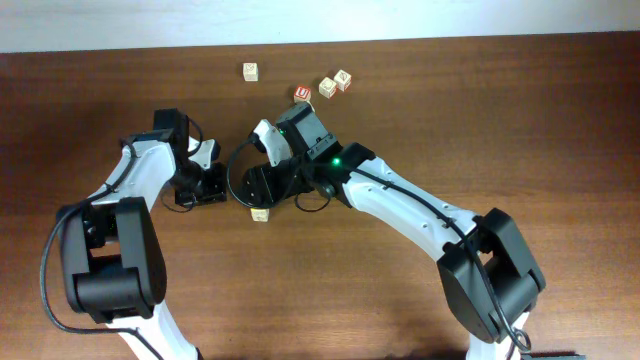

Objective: Rotate 4 blocks

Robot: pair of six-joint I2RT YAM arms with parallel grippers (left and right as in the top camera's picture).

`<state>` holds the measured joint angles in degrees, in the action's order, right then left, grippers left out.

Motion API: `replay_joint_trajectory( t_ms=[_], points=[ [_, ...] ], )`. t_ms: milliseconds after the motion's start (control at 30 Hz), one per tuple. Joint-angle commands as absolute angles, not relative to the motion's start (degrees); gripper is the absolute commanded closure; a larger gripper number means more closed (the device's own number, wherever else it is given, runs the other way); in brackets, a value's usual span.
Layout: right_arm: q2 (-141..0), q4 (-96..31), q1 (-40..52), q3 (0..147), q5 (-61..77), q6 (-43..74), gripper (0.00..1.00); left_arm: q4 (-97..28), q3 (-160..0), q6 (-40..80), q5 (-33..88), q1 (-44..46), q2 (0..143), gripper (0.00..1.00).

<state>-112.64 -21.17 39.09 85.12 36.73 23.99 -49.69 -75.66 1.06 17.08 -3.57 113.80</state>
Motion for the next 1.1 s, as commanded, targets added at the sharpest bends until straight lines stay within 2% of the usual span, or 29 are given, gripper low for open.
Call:
replay_joint_trajectory(
  t_ms=[0,1067],
  points=[
    [-113.3,-22.7,39.1,83.6,33.4,24.0,0.44,-49.5,-76.8,0.4,16.7,-3.9,112.7,1.0],
    [-110.3,-22.1,41.7,84.7,33.4,22.9,0.44,-49.5,-76.8,0.4,16.7,-3.9,112.7,1.0]
  ],
)
